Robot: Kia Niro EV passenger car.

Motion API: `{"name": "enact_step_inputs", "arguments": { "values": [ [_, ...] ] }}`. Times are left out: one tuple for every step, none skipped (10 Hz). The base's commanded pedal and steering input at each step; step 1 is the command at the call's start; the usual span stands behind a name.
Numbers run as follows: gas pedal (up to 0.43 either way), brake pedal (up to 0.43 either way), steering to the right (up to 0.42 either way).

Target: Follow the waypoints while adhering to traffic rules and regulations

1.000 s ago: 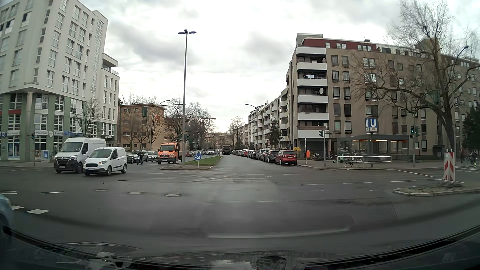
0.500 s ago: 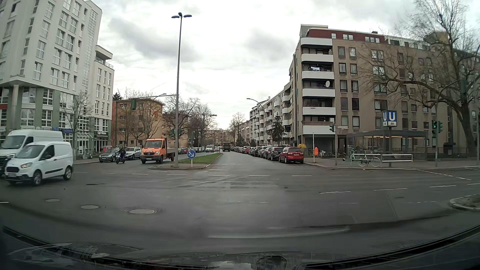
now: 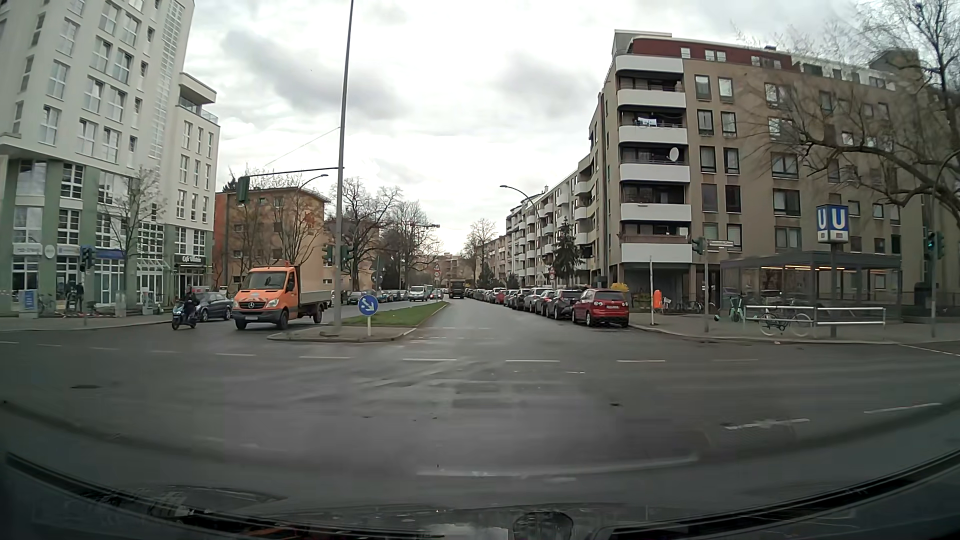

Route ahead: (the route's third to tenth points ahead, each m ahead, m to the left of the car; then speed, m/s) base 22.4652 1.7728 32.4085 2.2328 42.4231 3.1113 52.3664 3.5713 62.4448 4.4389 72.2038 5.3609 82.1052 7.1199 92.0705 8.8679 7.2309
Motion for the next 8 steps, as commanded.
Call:
{"name": "enact_step_inputs", "arguments": {
  "values": [
    [0.028,0.012,-0.012],
    [0.067,0.012,-0.012],
    [0.087,0.012,-0.012],
    [0.087,0.012,-0.011],
    [0.087,0.012,-0.011],
    [0.087,0.012,-0.011],
    [0.087,0.012,-0.011],
    [0.087,0.012,-0.010]
  ]
}}
